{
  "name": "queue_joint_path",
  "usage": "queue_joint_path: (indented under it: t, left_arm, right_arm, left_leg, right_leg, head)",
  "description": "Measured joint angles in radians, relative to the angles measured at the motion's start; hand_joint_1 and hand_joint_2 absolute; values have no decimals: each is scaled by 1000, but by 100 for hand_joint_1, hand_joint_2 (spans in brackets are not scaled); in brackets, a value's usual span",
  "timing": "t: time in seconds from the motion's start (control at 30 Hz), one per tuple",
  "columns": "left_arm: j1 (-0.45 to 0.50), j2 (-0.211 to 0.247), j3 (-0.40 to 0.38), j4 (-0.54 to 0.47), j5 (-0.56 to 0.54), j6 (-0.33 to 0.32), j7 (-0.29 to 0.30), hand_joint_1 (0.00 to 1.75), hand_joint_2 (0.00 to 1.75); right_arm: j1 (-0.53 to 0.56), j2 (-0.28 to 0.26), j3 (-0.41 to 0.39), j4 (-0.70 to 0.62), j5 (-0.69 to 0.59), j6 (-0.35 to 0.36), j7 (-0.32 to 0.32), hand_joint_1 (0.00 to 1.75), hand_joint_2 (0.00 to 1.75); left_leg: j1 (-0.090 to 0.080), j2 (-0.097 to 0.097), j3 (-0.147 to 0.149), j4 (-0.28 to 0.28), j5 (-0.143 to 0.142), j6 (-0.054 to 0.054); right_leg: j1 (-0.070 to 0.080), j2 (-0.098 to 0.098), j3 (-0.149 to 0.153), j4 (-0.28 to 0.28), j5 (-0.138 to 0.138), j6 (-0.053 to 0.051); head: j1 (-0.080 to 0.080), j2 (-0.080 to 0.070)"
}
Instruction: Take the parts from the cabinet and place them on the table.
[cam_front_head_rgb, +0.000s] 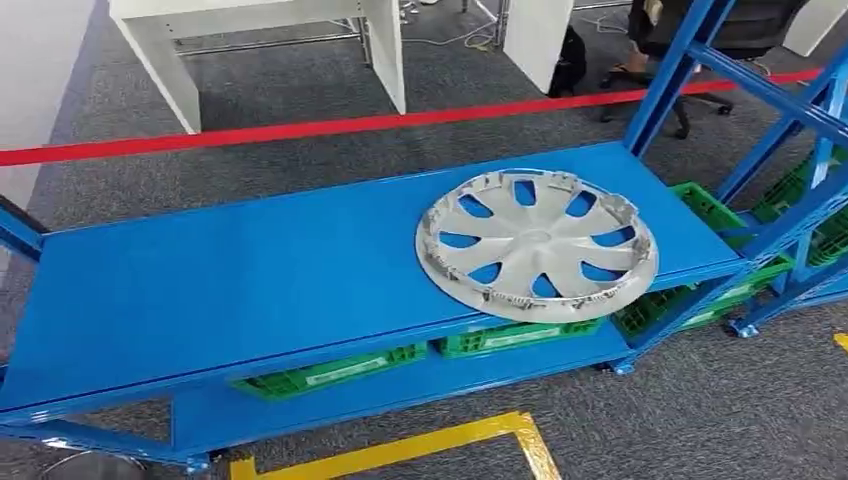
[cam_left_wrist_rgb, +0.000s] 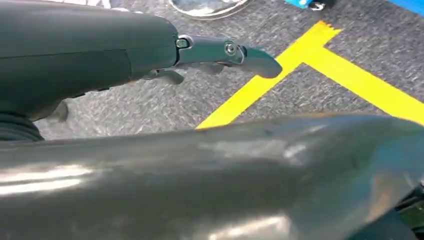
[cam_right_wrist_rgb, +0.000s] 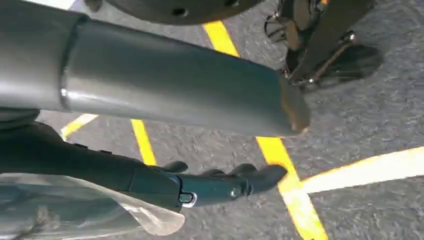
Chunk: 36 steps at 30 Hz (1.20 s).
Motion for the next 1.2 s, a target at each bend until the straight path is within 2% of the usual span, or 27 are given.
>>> queue_joint_path:
  t: [0.03,0.07,0.1,0.13,0.17,0.2,0.23,0.27,0.3,0.33,0.37,0.4,0.43,0.47,0.53,0.7,0.87,0.9,1.2]
  left_arm:
    - [2,1,0,0,0,0,0,0,0]
    - [2,1,0,0,0,0,0,0,0]
    - [2,1,0,0,0,0,0,0,0]
    - [1,1,0,0,0,1,0,0,0]
    - [-1,2,0,0,0,3,0,0,0]
    - [-2,1,0,0,0,3,0,0,0]
    - [-2,1,0,0,0,3,0,0,0]
    - [0,1,0,0,0,3,1,0,0]
    - [2,1,0,0,0,3,2,0,0]
    - [3,2,0,0,0,3,2,0,0]
    - [3,3,0,0,0,3,3,0,0]
    - [2,3,0,0,2,3,5,0,0]
    - [2,3,0,0,4,3,7,0,0]
    - [0,3,1,0,15,-4,10,0,0]
    - [2,1,3,0,26,-26,19,0,0]
    - [2,1,7,0,34,-35,32,0,0]
    - [2,1,7,0,34,-36,33,0,0]
    - [2,1,8,0,34,-37,33,0,0]
    - [3,1,23,0,49,-48,33,0,0]
  right_arm:
    - [1,0,0,0,0,0,1,0,0]
    - [2,0,-1,0,-1,-3,0,0,0]
    - [0,0,-2,0,-8,-10,-1,0,0]
    - [0,0,-3,0,-12,-15,-1,0,0]
    - [3,0,-5,0,-16,-19,0,0,0]
    - [5,0,-5,0,-17,-19,2,0,0]
    - [5,0,-5,0,-17,-19,3,0,0]
    - [5,0,-5,0,-18,-20,3,0,0]
    - [4,0,-6,0,-18,-20,3,0,0]
    - [3,0,-6,0,-18,-20,6,0,0]
    - [1,0,-6,0,-18,-20,12,0,0]
    - [0,1,-6,0,-19,-19,24,0,0]
    - [-1,4,-6,0,-19,-19,29,0,175]
    - [-2,5,-9,0,-19,-20,37,0,175]
    - [-3,5,-13,0,-19,-21,44,0,175]
    - [-4,5,-20,0,-18,-23,50,0,175]
    - [-4,5,-21,0,-18,-24,51,0,175]
    - [-4,5,-21,0,-18,-24,51,0,0]
    - [-4,5,-21,0,-13,-24,55,0,0]
  left_leg:
    - [2,-6,0,-1,3,-5]
    - [2,-11,-3,3,1,-8]
    - [-4,52,-11,25,-19,-14]
    - [-3,86,-28,63,-44,-18]
    - [-2,105,-66,148,-89,-22]
    - [0,108,-100,222,-123,-24]
    - [0,109,-126,279,-144,-25]
    - [1,109,-142,319,-151,-25]
    - [0,109,-130,298,-123,-23]
    - [0,109,-100,239,-82,-18]
    - [-1,109,-58,155,-37,-11]
    - [-5,110,-13,64,2,1]
    - [-9,116,6,25,-9,12]
    - [-10,116,13,2,-14,12]
    - [-7,115,11,-2,-14,-9]
    - [-10,115,11,-2,-15,-3]
    - [-11,115,11,-1,-15,2]
    - [-11,115,11,-1,-15,2]
    - [-10,115,12,-1,-14,4]
  right_leg:
    - [1,-7,0,-1,2,-6]
    - [-6,-17,0,-6,7,-15]
    - [-5,-27,2,-8,8,-20]
    - [-4,-34,2,-8,7,-27]
    - [-1,-45,2,-8,6,-31]
    - [1,-56,2,-8,5,-32]
    - [1,-64,2,-7,4,-33]
    - [2,-72,2,-7,3,-35]
    - [3,-78,3,-7,2,-35]
    - [5,-81,5,-7,1,-34]
    - [6,-82,9,-7,0,-33]
    - [6,-84,11,-8,-2,-31]
    - [12,-85,10,-6,-4,-26]
    - [12,-86,5,-4,-5,-22]
    - [12,-88,2,-2,-7,-26]
    - [9,-86,8,-13,-1,-16]
    - [9,-86,9,-17,1,-11]
    - [9,-86,9,-18,1,-11]
    - [10,-86,9,-18,3,-9]
  head:
    - [0,0]
    - [1,0]
    - [-3,0]
    - [-13,0]
    - [-18,0]
    - [-17,0]
    - [-17,0]
    - [-17,0]
    - [-18,0]
    - [-18,0]
    - [-18,0]
    - [-18,0]
    - [-16,0]
    - [-18,0]
    - [-15,0]
    - [-14,0]
    - [-14,0]
    - [-14,0]
    - [-15,0]
